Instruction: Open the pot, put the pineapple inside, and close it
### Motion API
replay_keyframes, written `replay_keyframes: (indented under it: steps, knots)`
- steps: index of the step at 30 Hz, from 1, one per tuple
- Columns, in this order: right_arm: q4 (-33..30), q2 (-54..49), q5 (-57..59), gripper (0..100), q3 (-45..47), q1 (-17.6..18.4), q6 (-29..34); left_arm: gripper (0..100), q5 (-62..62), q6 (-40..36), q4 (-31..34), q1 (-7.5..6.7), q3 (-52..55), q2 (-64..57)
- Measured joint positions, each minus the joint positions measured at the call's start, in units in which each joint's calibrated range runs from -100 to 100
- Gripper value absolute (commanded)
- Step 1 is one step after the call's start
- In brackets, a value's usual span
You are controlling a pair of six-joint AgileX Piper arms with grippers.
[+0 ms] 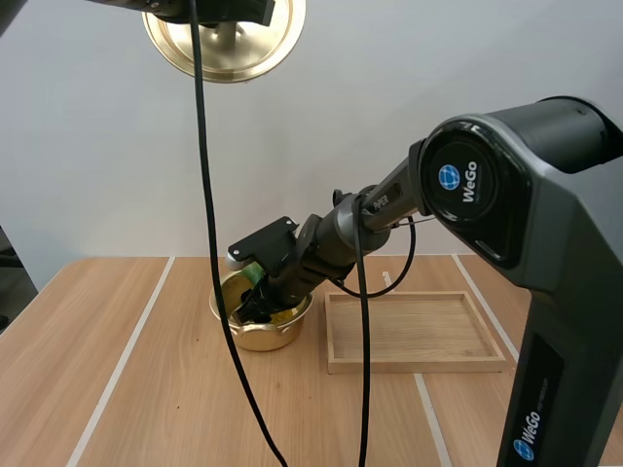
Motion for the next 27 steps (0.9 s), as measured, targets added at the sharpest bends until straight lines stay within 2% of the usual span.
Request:
replay_keyframes:
  steps: [9, 27]
  knots:
    - [0.00, -0.48, 0.12, 100, 0.00, 0.00, 0.00, 0, 0.00, 0.00, 0.00, 0.00, 0.00, 0.00]
    - [1.65, -10.74, 6.91, 100, -5.43, 0.00, -0.29, 0, 0.00, 0.00, 0.00, 0.00, 0.00, 0.00]
